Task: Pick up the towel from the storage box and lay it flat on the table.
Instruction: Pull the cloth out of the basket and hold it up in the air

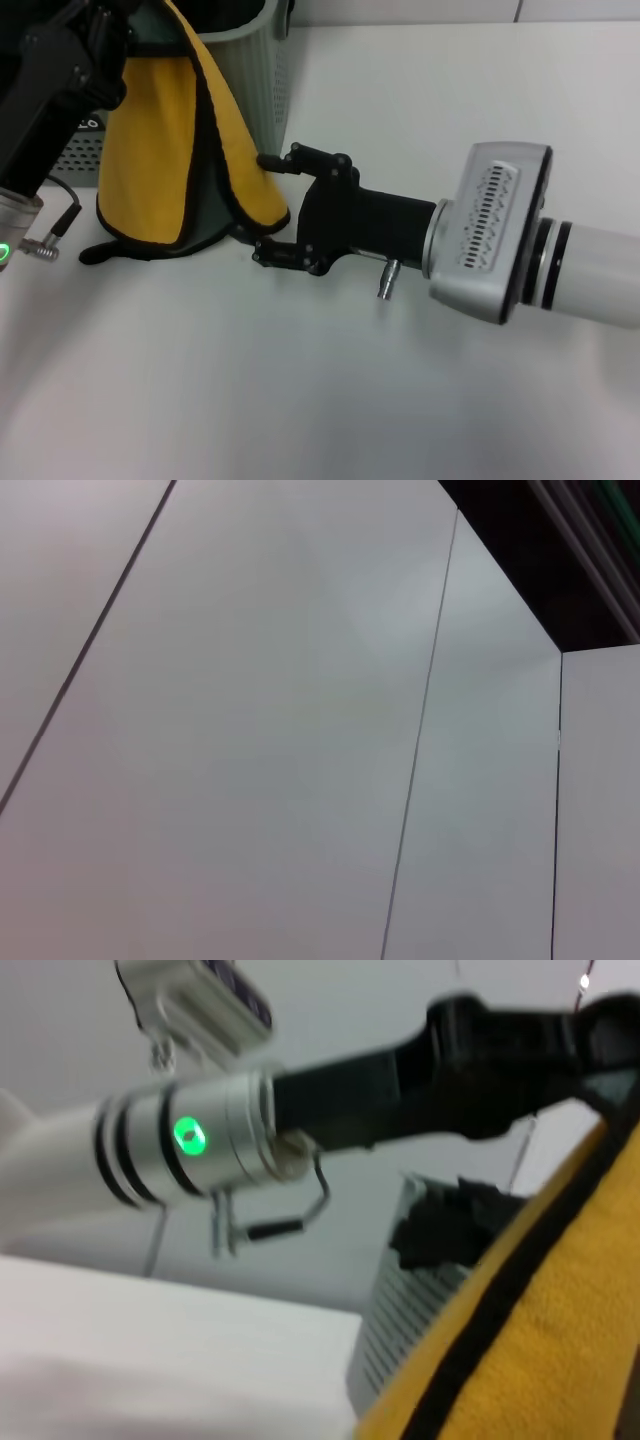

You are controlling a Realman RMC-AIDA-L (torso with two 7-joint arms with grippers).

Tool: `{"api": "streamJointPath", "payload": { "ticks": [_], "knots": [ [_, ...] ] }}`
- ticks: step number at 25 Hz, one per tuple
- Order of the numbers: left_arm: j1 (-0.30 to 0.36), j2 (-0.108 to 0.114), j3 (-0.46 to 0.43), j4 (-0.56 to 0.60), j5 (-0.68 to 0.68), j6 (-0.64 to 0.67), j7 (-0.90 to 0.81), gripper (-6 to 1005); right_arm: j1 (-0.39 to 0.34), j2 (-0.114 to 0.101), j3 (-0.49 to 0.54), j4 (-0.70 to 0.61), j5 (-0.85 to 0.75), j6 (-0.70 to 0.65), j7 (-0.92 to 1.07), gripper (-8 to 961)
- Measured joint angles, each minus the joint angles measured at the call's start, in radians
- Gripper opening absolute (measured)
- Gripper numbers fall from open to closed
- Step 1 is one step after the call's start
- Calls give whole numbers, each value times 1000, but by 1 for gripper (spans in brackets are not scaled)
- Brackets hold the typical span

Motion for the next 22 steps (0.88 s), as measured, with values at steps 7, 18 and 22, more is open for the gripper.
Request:
{"api": "streamJointPath", "payload": {
  "ticks": [7,18,22],
  "knots": [
    [7,2,-1,-9,0,6,2,17,-38,0,-5,-21,54,-39,-68,754],
    [10,3,1,-11,7,5,8,19,-166,0,108,-55,68,34,-154,720],
    [12,4,1,-11,9,5,9,20,-170,0,123,-50,69,47,-154,706]
  ]
}}
